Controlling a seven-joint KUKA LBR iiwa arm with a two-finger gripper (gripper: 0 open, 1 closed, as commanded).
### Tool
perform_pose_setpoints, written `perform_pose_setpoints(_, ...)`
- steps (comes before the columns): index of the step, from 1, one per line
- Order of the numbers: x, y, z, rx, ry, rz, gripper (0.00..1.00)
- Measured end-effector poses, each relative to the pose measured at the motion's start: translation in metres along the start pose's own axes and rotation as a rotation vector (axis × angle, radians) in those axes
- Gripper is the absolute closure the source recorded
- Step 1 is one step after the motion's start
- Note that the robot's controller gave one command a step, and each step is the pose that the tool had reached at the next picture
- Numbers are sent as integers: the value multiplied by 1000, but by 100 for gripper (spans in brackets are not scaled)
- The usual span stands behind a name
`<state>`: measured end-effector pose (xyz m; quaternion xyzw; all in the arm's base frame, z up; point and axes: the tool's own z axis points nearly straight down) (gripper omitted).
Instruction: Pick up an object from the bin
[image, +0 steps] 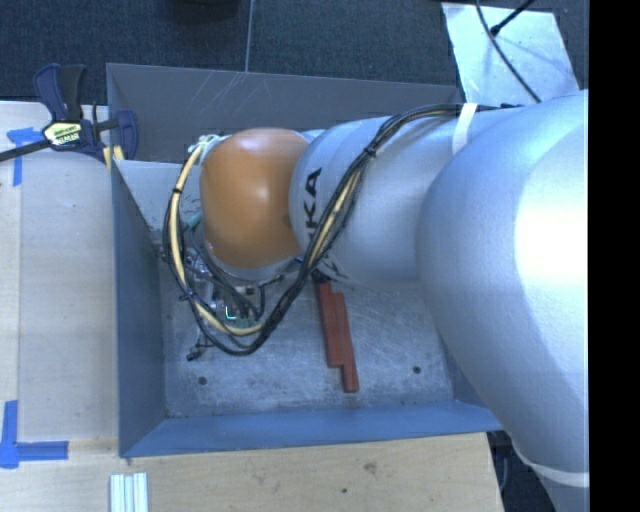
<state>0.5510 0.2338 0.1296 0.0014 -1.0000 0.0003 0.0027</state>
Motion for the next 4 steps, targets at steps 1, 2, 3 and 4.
perform_pose_setpoints(1, -52, -80, 59, 1, -12, -359, 0)
perform_pose_setpoints(2, -52, -77, 58, -2, -13, -360, 100)
perform_pose_setpoints(3, -56, -73, -63, 0, -18, -399, 100)
perform_pose_setpoints(4, -76, -62, -133, 2, -17, -765, 100)
